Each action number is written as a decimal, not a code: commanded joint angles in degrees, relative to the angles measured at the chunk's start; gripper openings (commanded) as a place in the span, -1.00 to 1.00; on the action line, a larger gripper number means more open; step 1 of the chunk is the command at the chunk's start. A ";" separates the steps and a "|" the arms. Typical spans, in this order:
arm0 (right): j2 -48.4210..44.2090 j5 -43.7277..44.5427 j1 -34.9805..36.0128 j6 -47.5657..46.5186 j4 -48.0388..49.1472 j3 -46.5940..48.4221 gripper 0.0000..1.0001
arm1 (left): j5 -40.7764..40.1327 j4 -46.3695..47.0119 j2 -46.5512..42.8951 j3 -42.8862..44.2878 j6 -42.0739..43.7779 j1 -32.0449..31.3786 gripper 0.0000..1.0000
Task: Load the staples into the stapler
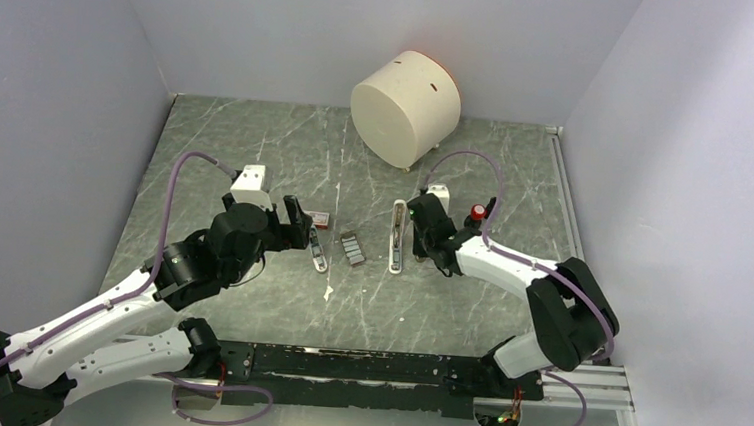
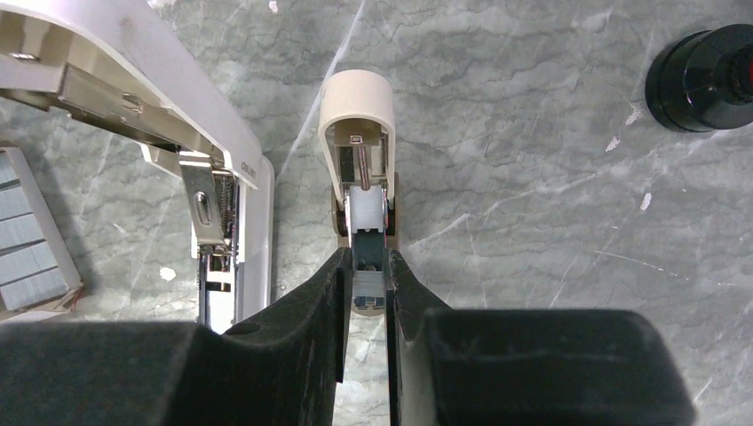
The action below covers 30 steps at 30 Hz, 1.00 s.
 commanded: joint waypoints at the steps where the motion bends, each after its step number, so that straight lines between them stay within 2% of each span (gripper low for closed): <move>1: 1.48 -0.64 -0.72 -1.85 0.87 1.40 -0.58 | 0.14 1.06 -0.12 0.34 -0.48 0.29 0.87; 13: 2.57 -1.88 -0.88 -2.47 1.49 1.29 -0.57 | -0.21 1.05 0.07 0.39 -0.39 0.31 0.88; 30: -2.55 -2.26 -1.60 0.38 -4.30 5.83 -0.19 | 0.53 1.32 -0.06 -0.07 -0.79 0.33 0.88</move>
